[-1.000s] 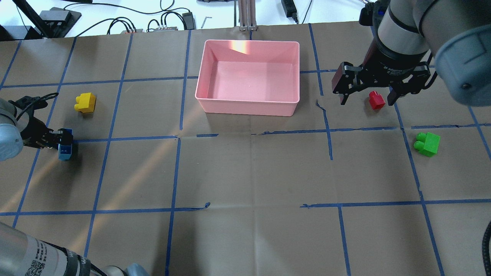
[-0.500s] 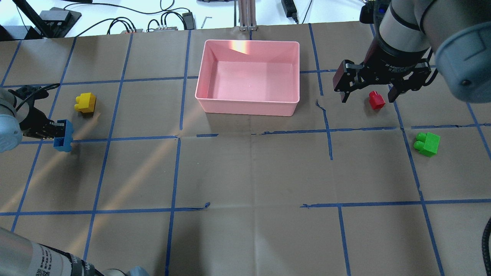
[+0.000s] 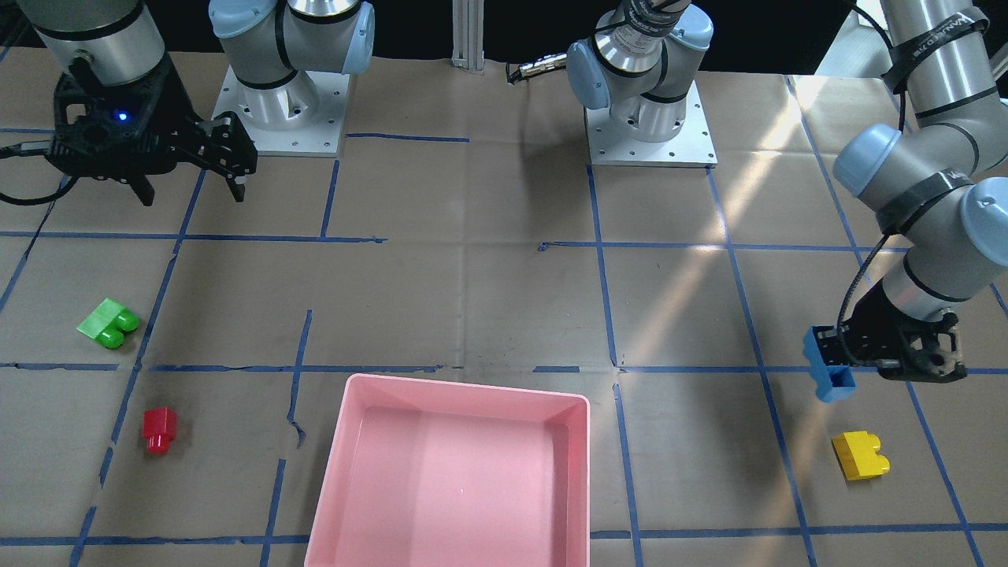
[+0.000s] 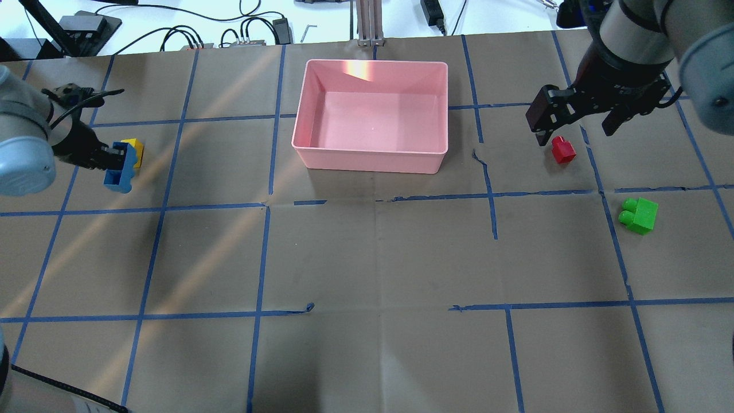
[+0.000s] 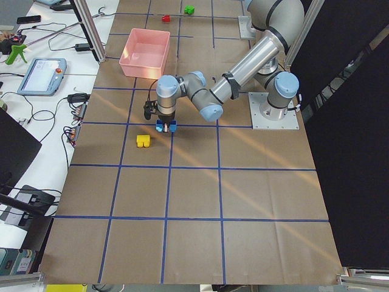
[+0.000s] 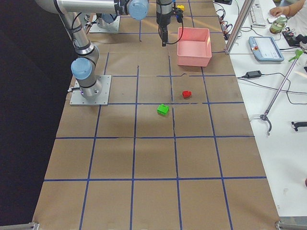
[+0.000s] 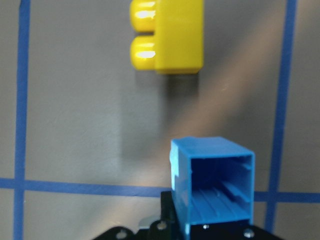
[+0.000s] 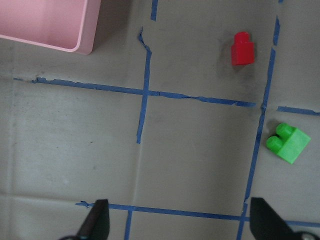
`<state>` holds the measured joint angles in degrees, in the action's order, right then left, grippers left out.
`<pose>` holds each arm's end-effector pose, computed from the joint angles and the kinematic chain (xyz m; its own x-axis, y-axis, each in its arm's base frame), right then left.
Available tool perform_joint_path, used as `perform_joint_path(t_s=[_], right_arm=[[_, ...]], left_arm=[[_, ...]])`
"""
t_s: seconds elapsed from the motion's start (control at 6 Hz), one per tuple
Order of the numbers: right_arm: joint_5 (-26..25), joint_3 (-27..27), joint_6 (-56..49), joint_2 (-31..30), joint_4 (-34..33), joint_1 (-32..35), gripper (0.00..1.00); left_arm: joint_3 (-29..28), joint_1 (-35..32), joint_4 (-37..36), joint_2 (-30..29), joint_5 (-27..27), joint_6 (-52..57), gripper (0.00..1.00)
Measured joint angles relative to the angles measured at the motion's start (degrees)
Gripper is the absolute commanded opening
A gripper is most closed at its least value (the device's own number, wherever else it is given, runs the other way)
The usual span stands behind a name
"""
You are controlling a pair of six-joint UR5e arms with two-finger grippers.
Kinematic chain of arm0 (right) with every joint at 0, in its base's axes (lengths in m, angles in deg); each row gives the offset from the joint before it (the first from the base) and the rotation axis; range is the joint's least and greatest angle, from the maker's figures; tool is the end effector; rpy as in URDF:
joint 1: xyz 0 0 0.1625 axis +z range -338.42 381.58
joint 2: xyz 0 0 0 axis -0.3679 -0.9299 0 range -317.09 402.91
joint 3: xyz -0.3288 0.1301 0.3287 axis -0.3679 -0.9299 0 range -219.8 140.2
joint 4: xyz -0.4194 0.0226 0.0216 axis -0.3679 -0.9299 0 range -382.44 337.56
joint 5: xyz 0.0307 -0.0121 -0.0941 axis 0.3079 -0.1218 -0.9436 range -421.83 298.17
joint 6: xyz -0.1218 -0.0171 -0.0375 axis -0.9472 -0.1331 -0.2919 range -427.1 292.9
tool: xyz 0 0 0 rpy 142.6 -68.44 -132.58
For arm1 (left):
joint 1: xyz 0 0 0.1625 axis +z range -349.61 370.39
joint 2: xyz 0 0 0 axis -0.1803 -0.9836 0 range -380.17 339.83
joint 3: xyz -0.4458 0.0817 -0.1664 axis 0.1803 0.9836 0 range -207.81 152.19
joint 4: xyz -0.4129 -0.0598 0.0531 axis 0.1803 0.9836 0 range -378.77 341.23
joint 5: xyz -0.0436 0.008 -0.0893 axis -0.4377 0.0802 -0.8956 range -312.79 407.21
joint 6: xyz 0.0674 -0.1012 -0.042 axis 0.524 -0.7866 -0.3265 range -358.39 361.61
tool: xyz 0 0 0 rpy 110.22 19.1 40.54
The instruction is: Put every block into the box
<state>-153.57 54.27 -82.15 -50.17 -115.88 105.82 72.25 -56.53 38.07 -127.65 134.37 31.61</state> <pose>0.0806 -0.4885 0.5135 -0.9863 -0.1599 0.0404 -0.1613 0.9863 -0.0333 0.1109 -0.6164 0.3204 -0.9924 0.1227 -0.0061 0.1226 0.9864 -0.1094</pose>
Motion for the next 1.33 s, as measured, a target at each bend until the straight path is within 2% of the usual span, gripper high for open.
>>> perform_joint_path(t_s=[0.33, 0.67, 1.0, 1.17, 1.33], right_arm=[[0.0, -0.2, -15.9, 3.0, -4.7, -5.7, 1.0], [0.4, -4.2, -20.8, 11.0, -11.0, -9.1, 1.0], [0.7, -12.3, -20.1, 22.2, -12.1, -9.6, 1.0], [0.8, -13.5, -17.8, 26.2, -12.2, -9.6, 1.0], [0.9, -12.9, -15.3, 29.4, -14.0, -9.6, 1.0]], left_arm=[[-11.5, -12.9, 11.9, 0.0, -0.1, -3.9, 0.0], [-17.3, -23.4, 12.8, -5.1, -0.3, -8.7, 0.0], [-24.1, -28.0, 11.9, -11.9, -3.6, -15.9, 0.01], [-25.9, -29.4, 11.6, -14.1, -4.7, -18.3, 0.69], [-26.4, -30.1, 11.3, -15.0, -5.0, -19.1, 0.99]])
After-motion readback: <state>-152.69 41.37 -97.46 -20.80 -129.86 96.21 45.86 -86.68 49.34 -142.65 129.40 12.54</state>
